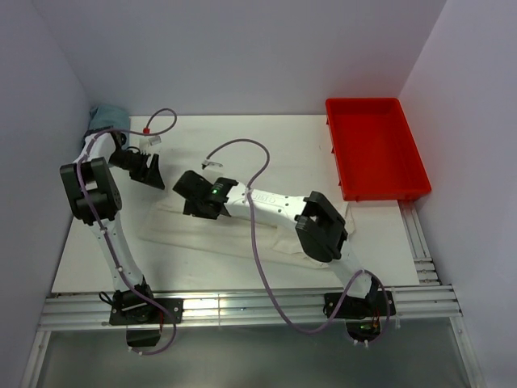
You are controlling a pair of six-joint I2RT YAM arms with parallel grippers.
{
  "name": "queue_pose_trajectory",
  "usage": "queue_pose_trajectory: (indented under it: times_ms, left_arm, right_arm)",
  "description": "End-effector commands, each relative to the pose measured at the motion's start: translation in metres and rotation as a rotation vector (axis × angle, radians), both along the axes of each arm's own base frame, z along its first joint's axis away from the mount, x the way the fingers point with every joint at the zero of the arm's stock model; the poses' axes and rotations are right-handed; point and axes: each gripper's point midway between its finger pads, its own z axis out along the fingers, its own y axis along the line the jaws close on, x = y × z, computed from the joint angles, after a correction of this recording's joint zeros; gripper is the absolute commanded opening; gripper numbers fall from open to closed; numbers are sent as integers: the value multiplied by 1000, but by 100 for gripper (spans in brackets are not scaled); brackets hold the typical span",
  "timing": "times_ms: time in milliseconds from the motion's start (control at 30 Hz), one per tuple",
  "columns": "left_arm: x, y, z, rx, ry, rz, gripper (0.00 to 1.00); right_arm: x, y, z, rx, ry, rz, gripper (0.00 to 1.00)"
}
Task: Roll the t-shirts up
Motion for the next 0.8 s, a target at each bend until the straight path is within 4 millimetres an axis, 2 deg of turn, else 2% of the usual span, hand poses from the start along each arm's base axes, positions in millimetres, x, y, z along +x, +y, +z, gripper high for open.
queue_pose_trajectory:
  times_ms: [0,33,67,133,167,200,267,333,367,400,467,500,567,600,767]
  left_arm:
    - [5,1,-6,6,3,7,68]
    - [5,0,-7,8,4,5,68]
    - [3,-1,-8,5,7,-3,68]
    - [2,-3,-8,-1,12,-11,68]
    - [-1,-5,-10,-6,26,-23,68]
    - [0,-6,-10,-8,26,-25,68]
    - [-2,-10,-13,-14,37,-35,68]
    - [-4,-14,-16,-13,48,-41,68]
    - [-3,-14,-17,-9,46,-40,68]
    - [-2,-12,-19,-5,43,-35,68]
    - [-2,-13,-20,-1,46,-31,68]
    - [-2,-13,-19,-3,46,-30,68]
    - [-2,-12,-18,-3,42,-24,68]
    - [-3,-13,-17,-5,42,-26,68]
    - [-1,-14,-12,-6,28,-12,68]
  right_arm:
    - [-1,45,24,87,-68,87,58]
    - [-3,53,18,94,-63,105,58]
    - [-4,66,25,136,-77,126,58]
    - [-7,79,21,158,-77,165,57]
    - [-5,87,27,181,-91,176,58]
    - [-6,92,18,167,-89,194,57]
    - [-6,105,23,196,-104,224,57]
    - [-9,114,13,196,-103,255,57]
    - [-9,120,16,216,-114,267,57]
    - [-11,124,7,213,-107,282,57]
    - [-11,133,7,230,-121,299,57]
    - [-11,135,-2,218,-126,315,57]
    - [-12,145,1,237,-150,338,57]
    - [-11,147,-5,224,-163,356,57]
    - [-16,162,-7,221,-216,409,57]
